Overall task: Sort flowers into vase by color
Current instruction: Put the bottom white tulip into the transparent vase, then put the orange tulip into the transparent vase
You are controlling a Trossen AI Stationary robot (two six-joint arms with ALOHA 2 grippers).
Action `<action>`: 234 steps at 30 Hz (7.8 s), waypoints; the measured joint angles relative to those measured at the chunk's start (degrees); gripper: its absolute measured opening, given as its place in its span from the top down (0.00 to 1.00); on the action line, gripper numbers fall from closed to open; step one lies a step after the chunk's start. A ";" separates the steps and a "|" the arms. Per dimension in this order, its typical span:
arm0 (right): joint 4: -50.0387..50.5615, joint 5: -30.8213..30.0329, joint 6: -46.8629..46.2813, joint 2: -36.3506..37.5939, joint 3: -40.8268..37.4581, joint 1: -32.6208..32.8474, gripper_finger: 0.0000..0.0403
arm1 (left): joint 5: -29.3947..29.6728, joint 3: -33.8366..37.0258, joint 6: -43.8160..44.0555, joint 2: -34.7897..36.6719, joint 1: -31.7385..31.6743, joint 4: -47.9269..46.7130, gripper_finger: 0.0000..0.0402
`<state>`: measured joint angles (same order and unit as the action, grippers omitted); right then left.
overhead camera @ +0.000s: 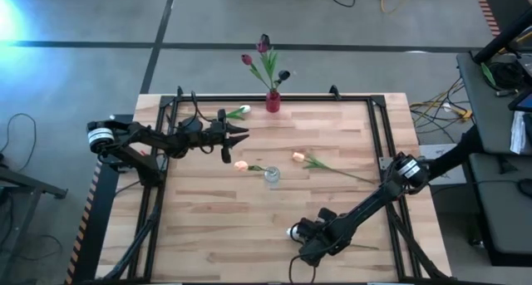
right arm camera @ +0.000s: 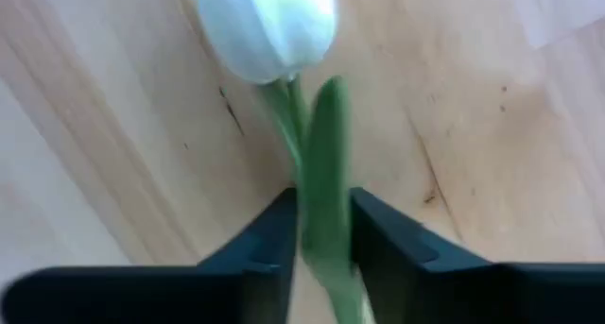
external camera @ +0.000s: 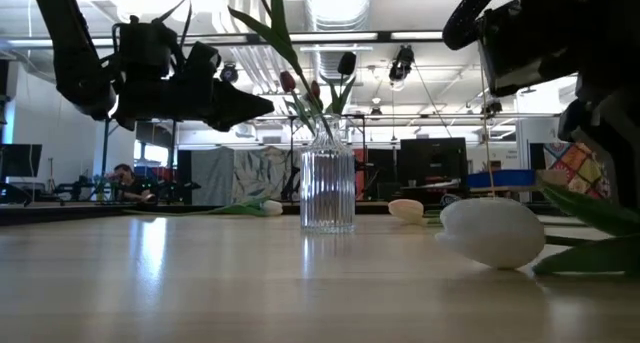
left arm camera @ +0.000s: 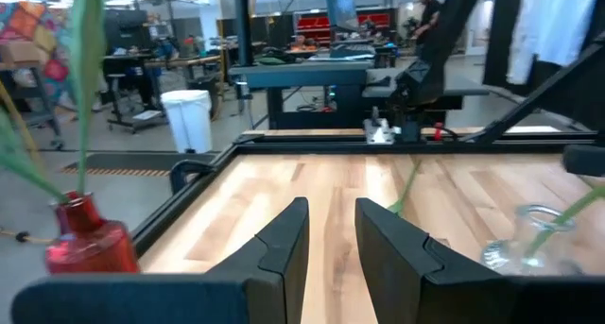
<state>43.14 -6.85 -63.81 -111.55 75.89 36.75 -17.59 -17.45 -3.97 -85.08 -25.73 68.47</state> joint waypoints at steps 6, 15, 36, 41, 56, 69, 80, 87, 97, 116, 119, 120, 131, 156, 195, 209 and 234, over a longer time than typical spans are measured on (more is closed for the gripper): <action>0.63 -9.09 0.71 2.01 -0.34 -0.41 0.96 | -2.25 1.96 1.42 0.00 0.01 3.72 0.81; -1.75 -27.73 9.32 9.89 -0.30 -3.30 0.97 | 3.45 9.97 3.23 0.00 -0.03 13.91 0.81; -60.03 -34.87 74.04 21.88 -6.50 -11.87 0.98 | 5.63 9.55 3.66 0.00 0.01 15.08 0.81; -70.49 -29.83 79.04 23.86 -9.55 -14.02 0.98 | 5.63 9.62 3.58 0.00 0.01 14.90 0.81; -99.14 -22.69 81.73 28.85 -23.89 -18.73 0.98 | 5.63 8.52 3.61 0.00 0.01 15.51 0.81; -107.39 -22.62 81.72 28.94 -28.37 -18.69 0.98 | 5.49 8.22 5.01 0.00 0.01 15.44 0.81; -109.97 -19.63 81.70 26.64 -28.56 -20.37 0.97 | 5.06 7.69 4.81 0.00 0.01 14.57 0.81; -110.24 -20.11 81.46 24.30 -28.58 -20.46 0.97 | 4.88 7.69 4.72 0.00 0.02 14.05 0.81; -109.45 -20.29 77.04 19.39 -28.58 -24.43 0.97 | 4.99 7.69 4.73 0.00 -0.86 12.16 0.81; -92.40 -24.68 69.19 17.81 -28.56 -26.03 0.72 | 5.23 7.24 3.72 0.07 -4.30 1.96 0.81; -89.45 -24.76 67.71 18.89 -28.56 -26.03 0.66 | 5.23 5.63 3.52 0.22 -5.27 -3.38 0.81; -88.46 -24.74 67.40 19.38 -28.56 -26.03 0.64 | 5.25 4.77 3.48 0.22 -5.56 -5.84 0.81; -82.14 -24.68 68.13 22.88 -28.56 -25.84 0.56 | 5.24 -5.61 -3.16 0.26 -6.17 -32.79 0.81; -4.65 -21.60 42.15 45.27 -28.54 -27.93 0.89 | 8.12 9.50 1.73 -0.02 -6.09 -2.48 0.81; -8.19 5.76 51.02 25.68 -32.83 -46.92 0.91 | 7.57 11.00 0.17 -0.13 -6.09 -1.15 0.81; -48.06 -12.64 56.02 39.78 -38.44 -36.28 0.97 | -1.13 16.98 0.21 -0.02 -6.09 10.18 0.81; -93.11 -17.31 69.45 41.00 -35.85 -27.88 0.97 | -8.95 16.39 -1.38 -0.07 -5.98 6.45 0.81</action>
<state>-49.97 -24.16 5.63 -70.55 40.04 8.88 -26.55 -1.06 -5.34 -85.14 -31.70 74.91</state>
